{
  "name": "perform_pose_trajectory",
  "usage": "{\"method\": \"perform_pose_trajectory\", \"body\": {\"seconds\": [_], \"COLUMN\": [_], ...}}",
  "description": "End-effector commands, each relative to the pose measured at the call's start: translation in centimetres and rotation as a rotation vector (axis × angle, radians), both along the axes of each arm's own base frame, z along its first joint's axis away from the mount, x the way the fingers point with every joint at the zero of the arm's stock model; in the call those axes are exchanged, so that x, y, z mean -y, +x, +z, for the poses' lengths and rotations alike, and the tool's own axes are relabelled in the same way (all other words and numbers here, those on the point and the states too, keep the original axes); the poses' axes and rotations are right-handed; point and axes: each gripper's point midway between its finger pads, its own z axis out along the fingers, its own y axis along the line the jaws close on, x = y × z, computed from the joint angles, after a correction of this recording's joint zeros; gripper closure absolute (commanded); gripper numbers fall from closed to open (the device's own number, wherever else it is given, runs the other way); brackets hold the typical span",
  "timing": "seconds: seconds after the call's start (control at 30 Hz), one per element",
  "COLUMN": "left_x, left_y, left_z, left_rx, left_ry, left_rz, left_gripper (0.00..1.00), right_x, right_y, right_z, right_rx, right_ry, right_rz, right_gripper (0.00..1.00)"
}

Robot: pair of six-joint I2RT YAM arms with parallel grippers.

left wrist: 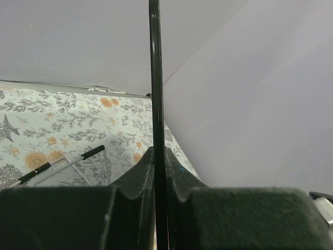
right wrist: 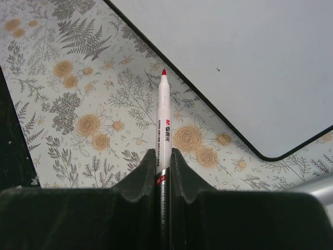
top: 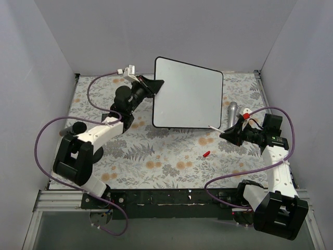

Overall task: Write a sentence on the whiteboard
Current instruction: Pick up the whiteboard from the whiteboard stand, then write a sentence on the whiteboard.

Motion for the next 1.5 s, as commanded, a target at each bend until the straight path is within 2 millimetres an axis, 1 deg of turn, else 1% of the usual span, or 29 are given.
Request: {"method": "perform_pose_trajectory", "body": {"seconds": [0.0,0.03,0.1,0.17,0.2,0.23,0.27,0.3,0.33,0.4,0.43,0.47,0.53,0.57,0.63,0.67,0.7,0.73,0.77,0.8,0.87,0.9,0.93,0.97,1.0,1.17,1.37,1.43,1.47], "left_x": [-1.9,-2.0,-2.2,-2.4,-2.5,-2.8,-3.0,-3.1,-3.4,-3.7,-3.9,-4.1,-4.5,-4.7,-4.9,-5.1,-5.3,-5.2,-5.3,-5.3,-5.3,-5.3,-5.4,-5.4,-5.5,-5.4,-5.2,-5.0,-4.9], "left_y": [-6.5,-7.0,-8.4,-9.3,-9.7,-10.5,-10.8,-11.3,-11.9,-12.4,-12.7,-13.3,-13.8,-14.4,-15.1,-15.7,-16.1,-16.5,-16.7,-17.0,-17.5,-17.8,-18.0,-18.2,-18.4,-19.2,-19.2,-19.2,-19.2], "left_z": [8.9,8.5,7.1,6.1,4.5,4.8,4.4,3.9,2.9,1.9,0.5,0.6,-0.3,-1.3,-2.4,-3.8,-3.8,-4.3,-5.5,-5.8,-6.9,-7.8,-8.3,-8.7,-9.6,-11.7,-13.8,-14.1,-14.7], "left_rx": [0.310,0.323,0.323,0.331,0.314,0.333,0.337,0.342,0.334,0.337,0.316,0.333,0.330,0.323,0.317,0.301,0.312,0.309,0.285,0.285,0.262,0.248,0.240,0.233,0.215,0.178,0.156,0.167,0.158], "left_ry": [-0.045,-0.019,0.026,0.062,0.085,0.088,0.098,0.107,0.118,0.140,0.159,0.161,0.173,0.184,0.192,0.206,0.202,0.205,0.221,0.223,0.231,0.236,0.238,0.241,0.248,0.265,0.318,0.333,0.344], "left_rz": [-0.035,-0.039,-0.063,-0.071,-0.081,-0.078,-0.078,-0.085,-0.083,-0.080,-0.083,-0.080,-0.076,-0.077,-0.085,-0.093,-0.092,-0.101,-0.108,-0.117,-0.131,-0.136,-0.136,-0.141,-0.144,-0.164,-0.151,-0.156,-0.161], "left_gripper": [1.00,1.00,1.00,1.00,1.00,1.00,1.00,1.00,1.00,1.00,1.00,1.00,1.00,1.00,1.00,1.00,1.00,1.00,1.00,1.00,1.00,1.00,1.00,1.00,1.00,1.00,0.99,0.99,0.99], "right_x": [0.0,-0.1,-0.2,-0.2,-0.3,-0.3,-0.3,-0.3,-0.3,-0.4,-0.5,-0.7,-0.9,-1.1,-1.3,-1.4,-1.4,-1.4,-1.4,-1.6,-1.6,-1.8,-1.7,-1.8,-1.8,-1.9,-2.1,-2.1,-2.1], "right_y": [0.3,0.2,0.1,0.0,0.0,-0.1,-0.1,-0.1,-0.2,-0.3,-0.6,-0.7,-1.2,-1.5,-1.9,-2.1,-2.1,-2.5,-2.5,-2.9,-2.8,-3.4,-3.4,-3.4,-3.8,-4.3,-4.7,-4.7,-4.7], "right_z": [2.1,2.1,2.2,2.2,2.1,2.1,2.1,2.1,2.1,2.1,2.1,2.2,2.5,2.7,2.9,3.0,3.2,3.3,3.3,3.3,3.7,3.7,4.1,4.0,3.9,3.5,3.3,3.1,3.1], "right_rx": [0.064,0.062,0.062,0.060,0.058,0.057,0.054,0.056,0.055,0.065,0.056,0.064,0.079,0.086,0.103,0.111,0.123,0.113,0.124,0.103,0.127,0.096,0.109,0.120,0.102,0.087,0.084,0.081,0.081], "right_ry": [0.000,0.004,0.012,0.016,0.018,0.019,0.019,0.019,0.019,0.021,0.027,0.035,0.037,0.044,0.045,0.047,0.045,0.047,0.042,0.051,0.045,0.056,0.051,0.044,0.048,0.046,0.064,0.065,0.065], "right_rz": [0.013,0.018,0.026,0.029,0.034,0.035,0.034,0.036,0.038,0.050,0.057,0.071,0.097,0.109,0.131,0.138,0.146,0.148,0.155,0.160,0.178,0.184,0.189,0.200,0.201,0.213,0.219,0.216,0.216], "right_gripper": [0.99,0.99,0.99,0.99,0.99,0.99,0.99,0.99,0.99,0.99,0.99,0.99,0.99,0.99,0.99,0.99,0.99,0.99,0.99,0.99,0.99,0.99,0.99,0.99,0.99,0.99,0.99,0.99,0.99]}}
